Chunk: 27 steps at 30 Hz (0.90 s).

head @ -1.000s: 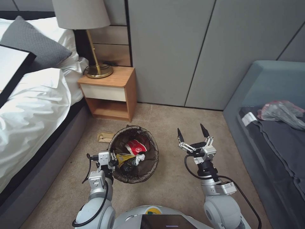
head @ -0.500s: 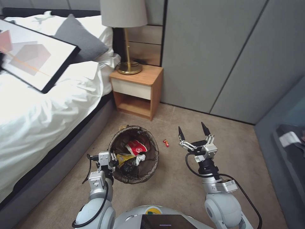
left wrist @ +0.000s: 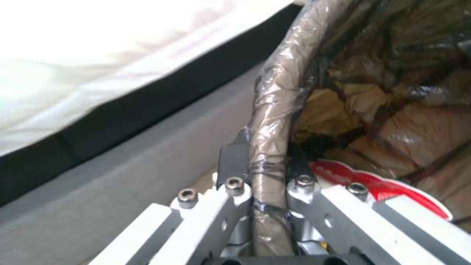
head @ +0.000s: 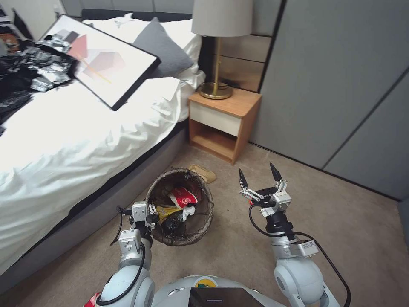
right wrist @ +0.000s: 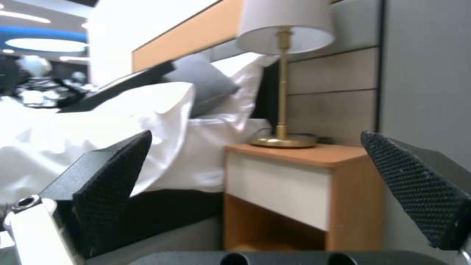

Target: Pick up the trash bin, then pick up the garbage from the floor and place it into the trash bin.

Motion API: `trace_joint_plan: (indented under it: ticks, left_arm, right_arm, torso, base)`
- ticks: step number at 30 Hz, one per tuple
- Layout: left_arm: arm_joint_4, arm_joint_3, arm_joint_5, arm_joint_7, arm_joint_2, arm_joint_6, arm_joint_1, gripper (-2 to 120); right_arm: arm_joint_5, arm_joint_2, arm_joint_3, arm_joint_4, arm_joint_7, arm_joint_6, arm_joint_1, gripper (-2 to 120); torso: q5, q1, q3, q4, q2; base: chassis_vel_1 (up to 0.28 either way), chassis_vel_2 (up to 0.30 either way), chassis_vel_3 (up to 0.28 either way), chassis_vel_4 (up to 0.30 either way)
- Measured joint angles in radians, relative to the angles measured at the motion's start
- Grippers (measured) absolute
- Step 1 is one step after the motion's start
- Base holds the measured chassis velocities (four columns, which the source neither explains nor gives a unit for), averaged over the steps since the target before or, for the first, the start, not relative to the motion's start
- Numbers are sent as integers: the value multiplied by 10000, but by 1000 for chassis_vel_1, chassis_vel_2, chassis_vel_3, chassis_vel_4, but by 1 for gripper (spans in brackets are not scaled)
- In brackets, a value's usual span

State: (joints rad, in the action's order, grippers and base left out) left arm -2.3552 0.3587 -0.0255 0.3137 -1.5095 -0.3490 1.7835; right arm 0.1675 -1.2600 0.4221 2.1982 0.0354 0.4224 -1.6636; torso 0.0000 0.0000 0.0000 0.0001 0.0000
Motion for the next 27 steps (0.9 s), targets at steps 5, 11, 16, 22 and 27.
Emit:
trace_joint_plan:
  ticks: [5,11,16,22,27]
  left_arm:
    - [50,8,70,-119,-13,308,-31,0]
    - [137,-11,218,-206,-10,435,-82,0]
    - [133,-21,251,-249,-3,443,-51,0]
    - [92,-47,300,-252,-3,444,35,0]
    - [34,-49,360,-250,12,451,161,0]
  right_arm:
    - [13,-14,21,-105,-9,-9,44,100]
    - [139,-15,207,-244,1,-204,291,100]
    - [297,25,525,-592,314,-841,911,100]
    - [790,199,763,-1467,939,-1981,1933,100]
    - [1204,370,797,-3076,989,-2689,2856,100]
  torso:
    - [-1,0,0,0,0]
    - [0,0,0,-6,0]
    - [0,0,0,-1,0]
    - [-1,0,0,0,0]
    - [2,0,0,0,0]
  base:
    - [59,61,83,44]
    - [0,0,0,0]
    - [0,0,0,0]
    - [0,0,0,0]
    - [0,0,0,0]
